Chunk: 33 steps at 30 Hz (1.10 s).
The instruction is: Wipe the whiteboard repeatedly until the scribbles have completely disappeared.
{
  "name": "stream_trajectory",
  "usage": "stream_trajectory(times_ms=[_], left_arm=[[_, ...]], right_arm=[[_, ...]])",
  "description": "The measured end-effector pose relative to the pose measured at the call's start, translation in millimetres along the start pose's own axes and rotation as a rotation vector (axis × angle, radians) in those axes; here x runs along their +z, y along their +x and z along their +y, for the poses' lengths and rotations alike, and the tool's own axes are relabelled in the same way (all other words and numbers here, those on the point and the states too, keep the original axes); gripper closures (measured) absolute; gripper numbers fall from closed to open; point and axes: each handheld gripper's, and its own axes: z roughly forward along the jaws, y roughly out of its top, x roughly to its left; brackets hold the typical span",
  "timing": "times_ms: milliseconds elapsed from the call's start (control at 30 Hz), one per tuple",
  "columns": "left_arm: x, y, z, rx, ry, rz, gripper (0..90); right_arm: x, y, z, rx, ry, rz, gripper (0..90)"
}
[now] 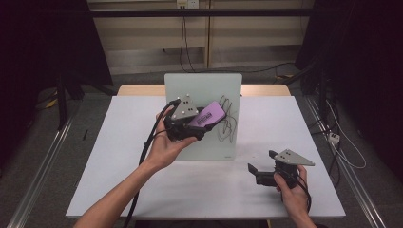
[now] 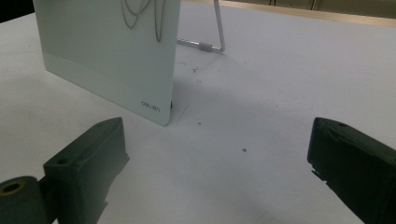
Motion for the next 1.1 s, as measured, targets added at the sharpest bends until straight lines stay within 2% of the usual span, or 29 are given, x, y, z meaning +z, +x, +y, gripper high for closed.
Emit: stream_trajectory(times_ms=[100, 333, 433, 567, 800, 1100], left_arm=[[5.3, 2.9, 5.7, 0.007, 0.011, 0.018, 40.9], [10.9, 7.4, 18.2, 0.023, -0.017, 0.026, 41.0], [13.4, 10.1, 22.7, 0.022, -0.031, 0.022, 40.9], [19.8, 13.9, 26.0, 0.019, -0.024, 0.030, 41.0], [24.0, 17.4, 25.9, 0.017, -0.020, 0.006, 41.0], [25.1, 19.9, 34.9, 0.022, -0.023, 0.009, 41.1]], right_arm=[[0.0, -0.6, -0.2, 0.002, 0.000, -0.001, 4.2], [0.3, -0.6, -0.2, 0.000, 0.002, 0.003, 4.2], [0.4, -1.1, -0.6, 0.015, 0.005, 0.012, 4.1], [0.2, -0.6, -0.6, 0.014, 0.006, 0.013, 4.0], [0.5, -0.5, -0.7, 0.009, 0.006, 0.016, 4.0], [1.2, 0.0, -0.4, 0.011, 0.007, 0.017, 4.0]])
